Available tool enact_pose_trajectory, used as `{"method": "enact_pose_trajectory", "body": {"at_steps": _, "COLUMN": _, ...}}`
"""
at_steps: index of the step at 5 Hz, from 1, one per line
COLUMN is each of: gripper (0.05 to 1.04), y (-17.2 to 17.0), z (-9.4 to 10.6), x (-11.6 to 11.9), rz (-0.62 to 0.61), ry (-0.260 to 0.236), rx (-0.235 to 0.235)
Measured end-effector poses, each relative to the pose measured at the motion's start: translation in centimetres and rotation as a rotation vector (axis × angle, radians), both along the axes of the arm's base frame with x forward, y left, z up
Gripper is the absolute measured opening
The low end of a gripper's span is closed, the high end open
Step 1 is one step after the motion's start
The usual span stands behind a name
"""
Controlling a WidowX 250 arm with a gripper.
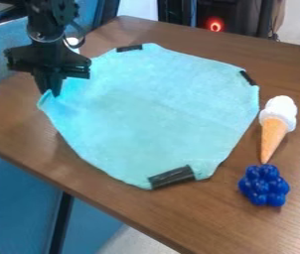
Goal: Unfold the blue cloth from bottom left to top right
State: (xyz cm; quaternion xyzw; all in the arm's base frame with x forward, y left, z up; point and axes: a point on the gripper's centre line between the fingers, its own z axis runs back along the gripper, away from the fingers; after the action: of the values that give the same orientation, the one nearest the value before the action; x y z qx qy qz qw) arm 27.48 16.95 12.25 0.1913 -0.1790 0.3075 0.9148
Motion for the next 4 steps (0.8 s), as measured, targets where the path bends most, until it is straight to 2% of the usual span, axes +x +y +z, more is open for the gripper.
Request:
{"method": "enact_pose_trajectory", "body": {"at_steps": 1, "gripper": 0.087, "y": 0.3, "z": 0.6, "x": -0.6, "rz": 0.025, "ry": 0.068, "rx": 0.095}}
{"method": "enact_pose_trajectory", "body": {"at_steps": 2, "gripper": 0.249, "y": 0.5, "z": 0.0, "x": -0.6, "rz": 0.005, "ry": 0.146, "rx": 0.133}}
{"method": "enact_pose_trajectory", "body": {"at_steps": 3, "gripper": 0.521, "y": 0.8, "z": 0.6, "x": -0.3, "rz": 0.053, "ry": 0.152, "rx": 0.130}}
{"method": "enact_pose_trajectory", "body": {"at_steps": 4, "gripper": 0.821, "y": 1.3, "z": 1.5, "x": -0.3, "rz": 0.109, "ry": 0.145, "rx": 0.086}}
